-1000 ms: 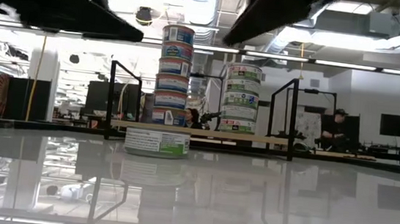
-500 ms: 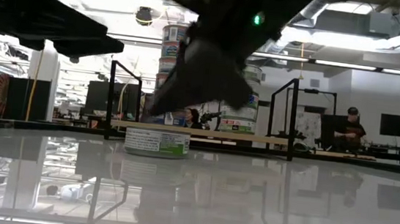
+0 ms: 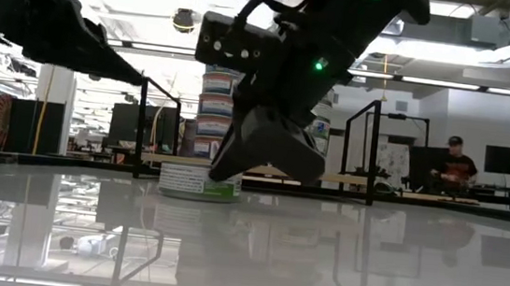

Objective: Stack canned seafood by type on shelf
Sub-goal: Stack the green tuna can on top of the other green tuna can on the shelf

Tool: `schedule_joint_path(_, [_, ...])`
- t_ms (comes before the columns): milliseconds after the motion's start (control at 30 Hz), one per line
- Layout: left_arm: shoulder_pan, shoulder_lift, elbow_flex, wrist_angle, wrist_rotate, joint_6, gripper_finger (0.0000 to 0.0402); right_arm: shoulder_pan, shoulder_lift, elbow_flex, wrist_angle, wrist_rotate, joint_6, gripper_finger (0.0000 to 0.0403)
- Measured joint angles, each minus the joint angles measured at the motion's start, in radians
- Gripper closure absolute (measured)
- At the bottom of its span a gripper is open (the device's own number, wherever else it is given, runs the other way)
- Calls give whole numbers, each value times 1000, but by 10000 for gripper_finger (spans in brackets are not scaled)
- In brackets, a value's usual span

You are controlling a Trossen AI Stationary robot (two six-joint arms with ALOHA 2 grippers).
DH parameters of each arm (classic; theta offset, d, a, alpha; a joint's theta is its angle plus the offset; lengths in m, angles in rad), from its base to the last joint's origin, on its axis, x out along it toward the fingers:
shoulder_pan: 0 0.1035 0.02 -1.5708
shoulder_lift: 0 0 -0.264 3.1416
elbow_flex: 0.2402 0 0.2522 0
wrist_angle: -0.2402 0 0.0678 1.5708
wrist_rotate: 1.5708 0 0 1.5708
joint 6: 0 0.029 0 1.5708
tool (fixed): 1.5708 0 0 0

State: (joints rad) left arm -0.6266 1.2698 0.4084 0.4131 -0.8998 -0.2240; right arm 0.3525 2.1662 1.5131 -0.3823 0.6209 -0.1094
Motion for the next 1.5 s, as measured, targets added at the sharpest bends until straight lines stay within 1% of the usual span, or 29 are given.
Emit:
schedule_joint_path(67, [0,-14,48,-181,-24,-56,113,-4,0,0,-15,-2,-3,303])
schedule_joint_path(100, [0,-15,67,-243,-42,-80,113,-10,0,0,-24,-7,-3,308])
schedule_joint_path(200, [-2,-15,82,-316,-104,-121,113,-14,-1,1,-57,-11,11,323])
schedule_joint_path(400, [-3,-15,66,-317,-120,-141,113,-5,-5,2,-128,-13,52,352])
schedule_joint_path(600, [-3,-15,66,-308,-120,-141,113,12,-5,2,-137,-26,65,367])
schedule_joint_path(1067, [-3,-15,65,-305,-118,-140,113,60,-4,1,-134,-40,82,371])
schedule_joint_path(1267, [-3,-15,65,-303,-118,-140,113,75,8,-6,-148,-92,82,371])
schedule_joint_path(1500, [-3,-15,65,-294,-108,-137,113,65,-6,0,-142,-69,80,370])
